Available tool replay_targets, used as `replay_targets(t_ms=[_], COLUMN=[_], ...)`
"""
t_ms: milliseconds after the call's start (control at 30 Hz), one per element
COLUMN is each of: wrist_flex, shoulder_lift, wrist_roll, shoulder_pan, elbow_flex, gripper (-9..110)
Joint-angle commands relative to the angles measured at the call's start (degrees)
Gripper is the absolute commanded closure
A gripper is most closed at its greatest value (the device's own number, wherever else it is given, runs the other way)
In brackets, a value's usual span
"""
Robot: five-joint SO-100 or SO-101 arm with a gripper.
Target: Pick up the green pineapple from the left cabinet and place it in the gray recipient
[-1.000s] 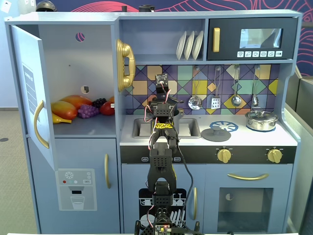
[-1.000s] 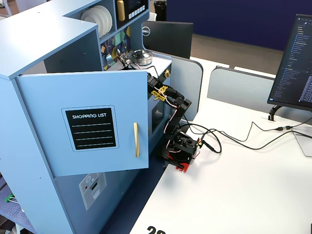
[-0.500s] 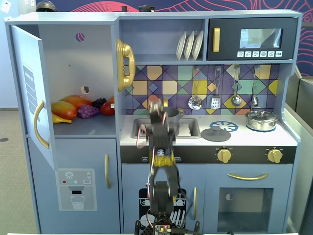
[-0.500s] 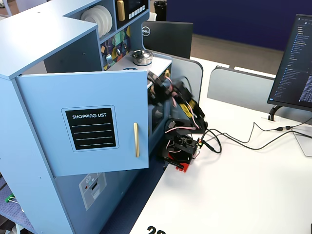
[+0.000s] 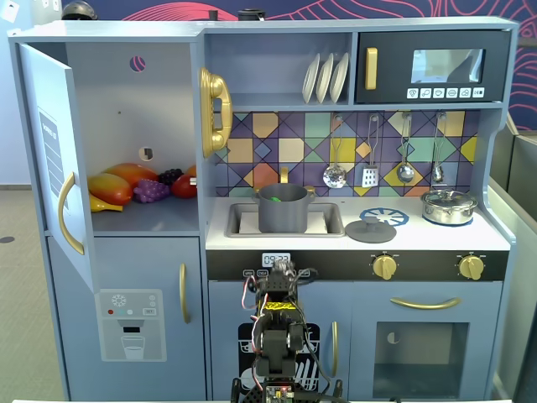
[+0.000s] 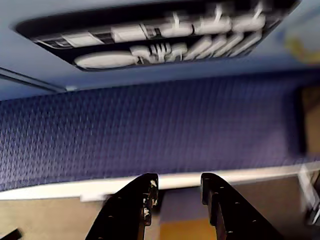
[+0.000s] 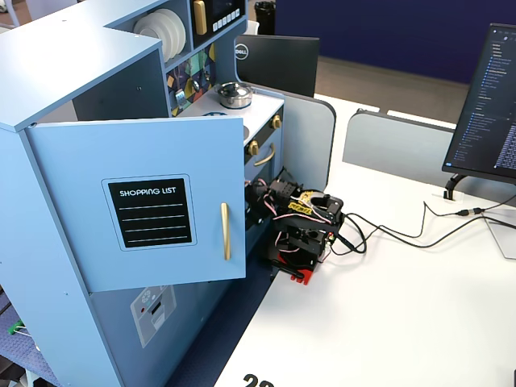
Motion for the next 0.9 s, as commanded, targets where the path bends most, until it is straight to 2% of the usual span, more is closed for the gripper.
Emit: replay_targets(t_ms=[0,233,333,400,867], wrist_flex=[1.1,24.0,28.1,30.0,30.0], shoulder_lift=[-0.7,12.6,12.9,12.9,12.9], wrist_roll=[4.6,7.4,2.2,-0.5,1.4], shoulder_pan=[-1.7,-0.5,0.4,0.7,1.1], elbow_flex=[0.4,0.5,0.5,0.5,0.5], gripper=[101,101,101,101,100])
